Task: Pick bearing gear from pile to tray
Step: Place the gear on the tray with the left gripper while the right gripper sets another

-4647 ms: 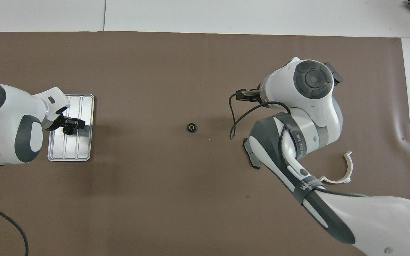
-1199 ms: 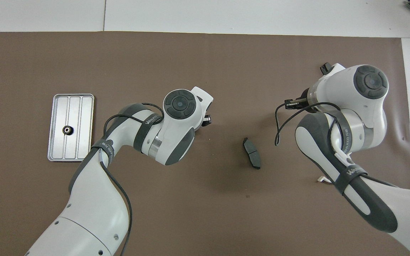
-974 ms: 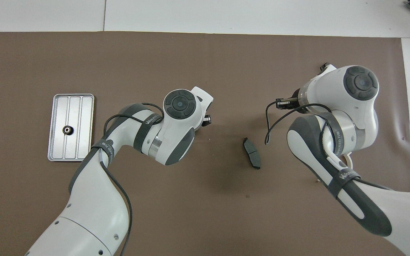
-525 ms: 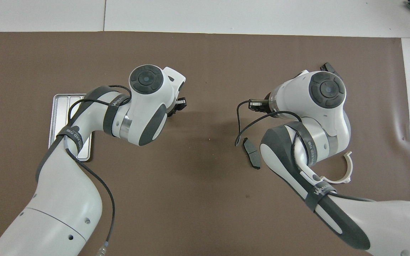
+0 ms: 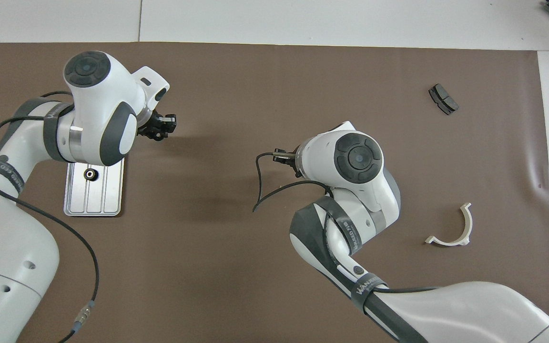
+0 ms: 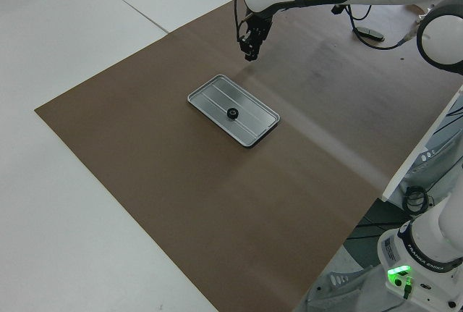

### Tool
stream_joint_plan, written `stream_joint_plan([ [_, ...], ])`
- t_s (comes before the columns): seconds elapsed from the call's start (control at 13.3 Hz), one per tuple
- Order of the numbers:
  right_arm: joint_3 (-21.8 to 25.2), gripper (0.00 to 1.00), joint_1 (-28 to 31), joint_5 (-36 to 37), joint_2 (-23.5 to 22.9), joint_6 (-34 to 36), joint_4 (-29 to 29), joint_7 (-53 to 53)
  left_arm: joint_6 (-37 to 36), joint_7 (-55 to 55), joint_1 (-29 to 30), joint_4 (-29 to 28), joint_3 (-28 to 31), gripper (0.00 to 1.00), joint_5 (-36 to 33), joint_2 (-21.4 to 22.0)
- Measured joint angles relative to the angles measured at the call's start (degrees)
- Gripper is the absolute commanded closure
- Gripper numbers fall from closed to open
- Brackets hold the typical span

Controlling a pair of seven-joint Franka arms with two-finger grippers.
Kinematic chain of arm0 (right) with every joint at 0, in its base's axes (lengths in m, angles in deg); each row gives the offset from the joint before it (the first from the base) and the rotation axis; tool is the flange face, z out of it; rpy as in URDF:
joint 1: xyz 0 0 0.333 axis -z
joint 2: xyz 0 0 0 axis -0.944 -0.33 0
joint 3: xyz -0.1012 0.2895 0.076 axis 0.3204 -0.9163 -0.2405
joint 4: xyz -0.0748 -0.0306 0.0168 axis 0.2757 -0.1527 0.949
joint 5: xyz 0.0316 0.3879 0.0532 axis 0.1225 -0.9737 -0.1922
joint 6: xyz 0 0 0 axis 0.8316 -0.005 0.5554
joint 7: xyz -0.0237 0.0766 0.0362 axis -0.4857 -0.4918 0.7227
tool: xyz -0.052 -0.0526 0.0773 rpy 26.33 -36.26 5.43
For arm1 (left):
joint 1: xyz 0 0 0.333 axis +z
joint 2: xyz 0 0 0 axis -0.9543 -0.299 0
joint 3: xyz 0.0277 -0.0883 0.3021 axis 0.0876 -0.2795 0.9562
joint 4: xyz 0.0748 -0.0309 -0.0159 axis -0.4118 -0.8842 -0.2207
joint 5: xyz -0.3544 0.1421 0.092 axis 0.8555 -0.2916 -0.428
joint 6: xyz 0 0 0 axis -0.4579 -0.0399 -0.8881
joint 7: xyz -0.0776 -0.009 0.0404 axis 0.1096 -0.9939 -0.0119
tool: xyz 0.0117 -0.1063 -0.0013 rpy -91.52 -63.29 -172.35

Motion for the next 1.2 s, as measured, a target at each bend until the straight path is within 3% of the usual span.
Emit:
stream_joint_plan([
  [0.15,0.07,0.99,-1.76,0.03,-2.1,-2.77,0.03,1.85,-0.79,6.87,3.67,-1.36,-0.01,1.0,0.0,1.51],
  [0.37,0.18,0.75,-3.86,1.41,-5.89,-6.97,0.04,4.45,-1.05,15.53,8.35,-5.16,-0.01,1.0,0.0,4.34],
  [0.45,0.18,0.58,-4.0,2.21,-6.81,-7.71,0.02,4.84,-1.05,18.17,9.65,-6.5,-0.02,1.0,0.0,5.21],
  [0.52,0.23,0.25,-3.99,2.49,-7.43,-8.12,0.01,4.87,-1.06,20.74,10.88,-7.86,-0.03,1.0,0.0,6.02],
  [0.6,0.31,0.0,-3.98,2.57,-7.7,-8.18,-0.03,4.87,-1.07,23.22,12.08,-9.26,-0.03,1.0,0.0,6.84],
  [0.9,0.42,0.0,-3.88,3.32,-7.71,-8.19,-0.65,4.87,-1.06,31.37,16.35,-15.28,-0.03,1.0,0.0,10.45],
  [1.2,1.77,0.0,-0.22,9.46,-5.96,-8.18,-3.48,4.82,1.89,33.89,17.98,-20.95,-0.06,1.0,0.0,13.62],
])
